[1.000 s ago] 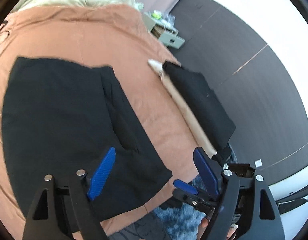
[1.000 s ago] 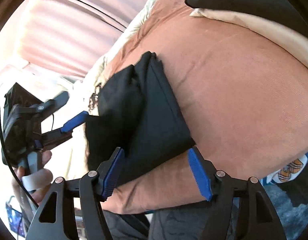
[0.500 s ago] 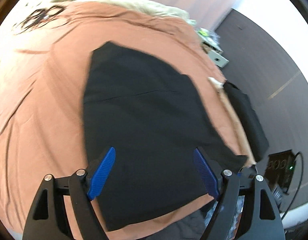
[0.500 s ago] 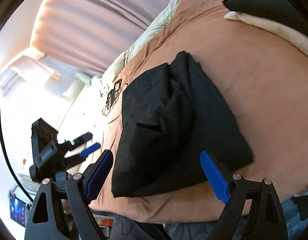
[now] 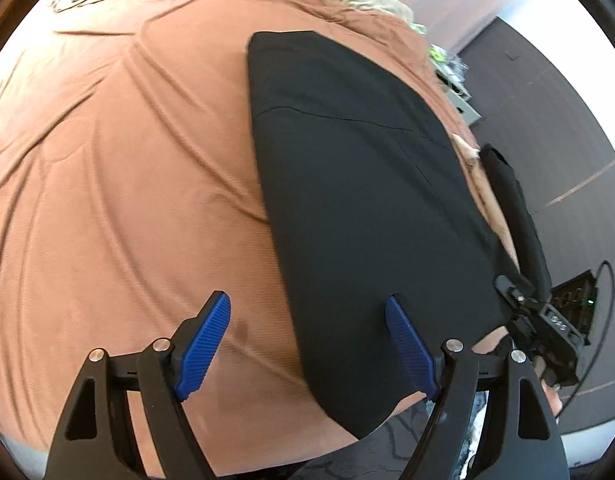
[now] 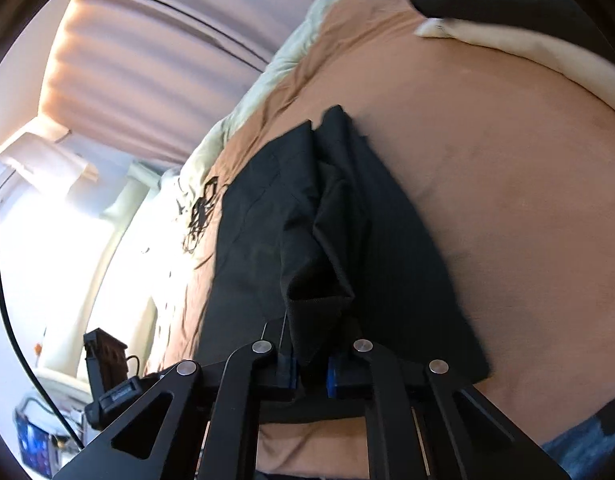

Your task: Fold large clothes

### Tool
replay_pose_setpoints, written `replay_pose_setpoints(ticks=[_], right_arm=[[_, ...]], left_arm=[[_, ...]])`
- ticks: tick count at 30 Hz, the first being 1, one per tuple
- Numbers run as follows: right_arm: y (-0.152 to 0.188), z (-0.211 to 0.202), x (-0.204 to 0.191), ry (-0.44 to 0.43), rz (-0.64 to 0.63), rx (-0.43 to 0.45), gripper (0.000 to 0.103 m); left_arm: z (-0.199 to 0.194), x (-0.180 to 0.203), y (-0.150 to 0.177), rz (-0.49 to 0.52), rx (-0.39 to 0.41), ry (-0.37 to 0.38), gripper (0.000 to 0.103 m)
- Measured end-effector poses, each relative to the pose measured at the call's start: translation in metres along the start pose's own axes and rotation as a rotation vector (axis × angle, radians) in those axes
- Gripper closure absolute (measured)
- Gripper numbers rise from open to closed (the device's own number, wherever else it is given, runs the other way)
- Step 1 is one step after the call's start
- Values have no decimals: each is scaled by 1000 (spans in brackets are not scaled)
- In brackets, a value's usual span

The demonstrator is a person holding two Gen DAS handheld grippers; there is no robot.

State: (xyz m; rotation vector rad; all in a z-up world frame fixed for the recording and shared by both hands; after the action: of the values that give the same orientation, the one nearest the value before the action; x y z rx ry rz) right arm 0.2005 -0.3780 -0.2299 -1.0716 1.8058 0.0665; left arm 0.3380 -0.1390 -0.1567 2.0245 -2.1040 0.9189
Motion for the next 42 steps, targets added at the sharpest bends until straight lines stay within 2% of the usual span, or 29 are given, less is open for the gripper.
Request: replay_pose_setpoints(ticks=[4,5,8,9,10,13,16,18,21,23,24,25,27,30,34,42], right_arm=[[2,-7,12,35,-13,6,94],[3,-8,14,39,-14,8,94],[3,-10,21,48,-5,-2,94],[3,-7,20,49,-2,-11,91],[1,-7,22,63,2,-21,80],[-2,-8,22,113,-21,-17,59],[-3,-2,23,140,-31,-49,49],[-2,5,25,135,-26,-73,48],[1,13,33,121,0,-100,48],[3,14,35,88,8,-110,59],[4,15,34,61,10,-121,69],[5,14,32,42,5,-122,77],[9,13,27,23,-13,-129,82],[15,11,20,4,-14,-139,84],[25,7,12,-7,-16,-149,85],[70,-9,-4,-28,-62,-202,85]], left_arm=[[12,21,-4,40,-9,34,30],[15,26,-5,47,-12,40,35],[21,40,-5,71,-6,14,36],[22,42,-5,74,-2,5,37],[23,43,-5,76,0,-2,39],[26,46,-7,65,5,0,40],[21,40,-3,63,6,2,40],[17,34,1,61,2,3,40],[17,33,4,71,-5,2,43],[15,34,5,78,0,-11,53],[15,33,5,79,1,-18,61],[13,33,5,77,1,-18,65],[9,31,4,77,1,-14,74],[4,31,5,90,7,-14,80],[-6,23,13,91,8,1,81],[-37,0,51,86,-3,33,82]])
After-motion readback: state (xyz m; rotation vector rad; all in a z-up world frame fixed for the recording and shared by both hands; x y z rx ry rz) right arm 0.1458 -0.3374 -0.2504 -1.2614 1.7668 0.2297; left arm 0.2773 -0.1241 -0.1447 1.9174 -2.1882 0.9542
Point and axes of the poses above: each gripper's, at about its wrist camera, not at the fingertips, and z roughly the way its jaws point, x to its right, y to its underside, the point moved 2 cm from there along z, roughly the way its jaws point, and after that the axes turned 2 degrees about -x, right-handed, at the moved point
